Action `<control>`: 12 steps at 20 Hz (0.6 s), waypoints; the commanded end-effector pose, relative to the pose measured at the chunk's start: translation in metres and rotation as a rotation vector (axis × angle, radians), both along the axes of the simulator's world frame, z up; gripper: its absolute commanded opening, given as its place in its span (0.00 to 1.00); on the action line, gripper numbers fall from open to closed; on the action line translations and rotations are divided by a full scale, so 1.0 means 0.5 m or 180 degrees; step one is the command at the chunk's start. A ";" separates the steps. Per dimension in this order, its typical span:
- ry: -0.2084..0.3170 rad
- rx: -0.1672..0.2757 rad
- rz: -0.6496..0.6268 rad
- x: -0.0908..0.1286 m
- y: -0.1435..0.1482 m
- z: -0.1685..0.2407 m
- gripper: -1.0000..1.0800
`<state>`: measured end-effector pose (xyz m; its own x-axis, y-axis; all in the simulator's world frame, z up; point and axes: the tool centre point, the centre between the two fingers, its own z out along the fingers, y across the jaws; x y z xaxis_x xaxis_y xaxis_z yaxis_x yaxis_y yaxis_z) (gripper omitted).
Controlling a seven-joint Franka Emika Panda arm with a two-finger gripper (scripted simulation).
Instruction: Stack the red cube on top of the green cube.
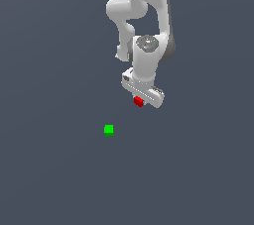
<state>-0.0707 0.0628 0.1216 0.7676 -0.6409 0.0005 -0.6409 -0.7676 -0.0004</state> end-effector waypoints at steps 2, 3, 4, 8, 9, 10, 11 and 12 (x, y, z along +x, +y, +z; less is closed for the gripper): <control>0.0002 0.0000 0.0000 0.001 0.000 -0.001 0.00; 0.0002 0.0000 0.0002 0.001 0.001 -0.003 0.00; 0.0002 0.0000 0.0002 0.001 0.001 -0.003 0.00; 0.0002 0.0000 0.0002 0.004 -0.005 -0.004 0.00; 0.0002 0.0000 0.0002 0.007 -0.009 -0.006 0.00; 0.0002 0.0000 0.0002 0.010 -0.014 -0.008 0.00; 0.0002 0.0000 0.0002 0.015 -0.021 -0.011 0.00; 0.0002 0.0000 0.0002 0.020 -0.028 -0.014 0.00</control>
<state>-0.0640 0.0540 0.1165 0.7687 -0.6396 -0.0003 -0.6396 -0.7687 0.0001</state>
